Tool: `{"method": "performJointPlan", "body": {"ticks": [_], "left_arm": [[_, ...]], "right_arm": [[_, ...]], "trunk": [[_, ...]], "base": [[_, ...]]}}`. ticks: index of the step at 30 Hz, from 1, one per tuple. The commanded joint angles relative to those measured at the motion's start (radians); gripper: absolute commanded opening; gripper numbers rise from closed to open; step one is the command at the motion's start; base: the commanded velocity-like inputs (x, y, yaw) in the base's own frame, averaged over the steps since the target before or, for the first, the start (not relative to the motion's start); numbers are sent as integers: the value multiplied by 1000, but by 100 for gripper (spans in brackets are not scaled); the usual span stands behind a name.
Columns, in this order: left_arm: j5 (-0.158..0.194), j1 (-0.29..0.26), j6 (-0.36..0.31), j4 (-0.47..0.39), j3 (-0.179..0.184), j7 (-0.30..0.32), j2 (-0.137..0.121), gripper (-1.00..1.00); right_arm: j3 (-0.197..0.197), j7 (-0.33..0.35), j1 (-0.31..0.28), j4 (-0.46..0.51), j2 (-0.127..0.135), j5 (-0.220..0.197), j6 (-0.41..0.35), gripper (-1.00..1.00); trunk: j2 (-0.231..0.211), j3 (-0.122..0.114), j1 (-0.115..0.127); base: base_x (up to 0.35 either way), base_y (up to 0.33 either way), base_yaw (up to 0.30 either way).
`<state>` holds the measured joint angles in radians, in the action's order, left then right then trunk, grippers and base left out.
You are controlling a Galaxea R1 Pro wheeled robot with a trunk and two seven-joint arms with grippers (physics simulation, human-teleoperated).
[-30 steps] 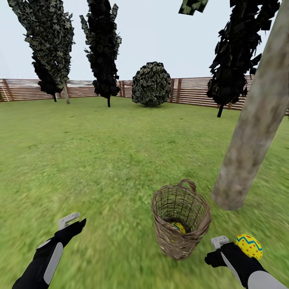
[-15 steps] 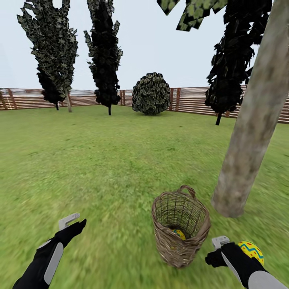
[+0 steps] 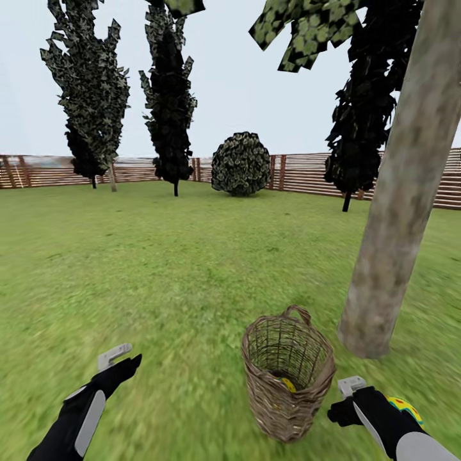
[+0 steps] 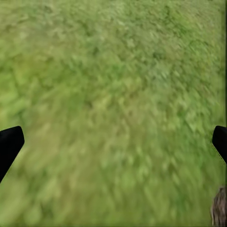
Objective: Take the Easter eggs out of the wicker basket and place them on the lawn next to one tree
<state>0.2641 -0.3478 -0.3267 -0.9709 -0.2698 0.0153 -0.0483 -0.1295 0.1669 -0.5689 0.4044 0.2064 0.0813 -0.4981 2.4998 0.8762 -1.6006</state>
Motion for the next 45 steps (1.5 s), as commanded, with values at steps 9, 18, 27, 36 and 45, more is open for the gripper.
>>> {"method": "performJointPlan", "body": {"ticks": [9, 18, 27, 36, 45], "left_arm": [[7, 0, -5, 0, -2, 2, 2, 100], [7, 0, -5, 5, -2, 2, 2, 100], [7, 0, -2, 12, -2, 2, 2, 100], [7, 0, -2, 12, -2, 3, 7, 100], [7, 0, -2, 12, -2, 3, 8, 100]], "right_arm": [[-2, 6, 0, 2, 1, 9, -5, 100], [-2, 6, 0, 2, 1, 9, -5, 100], [-2, 7, 0, 2, 1, 9, -5, 100], [-2, 7, 0, 2, 1, 9, -5, 100], [-2, 7, 0, 2, 1, 9, -5, 100]], "trunk": [[-56, -28, 31], [-119, -56, 66], [-182, -84, 100], [-245, -113, 135], [-308, -141, 169]], "base": [[0, 0, 0], [0, 0, 0], [0, 0, 0], [0, 0, 0], [0, 0, 0]]}}
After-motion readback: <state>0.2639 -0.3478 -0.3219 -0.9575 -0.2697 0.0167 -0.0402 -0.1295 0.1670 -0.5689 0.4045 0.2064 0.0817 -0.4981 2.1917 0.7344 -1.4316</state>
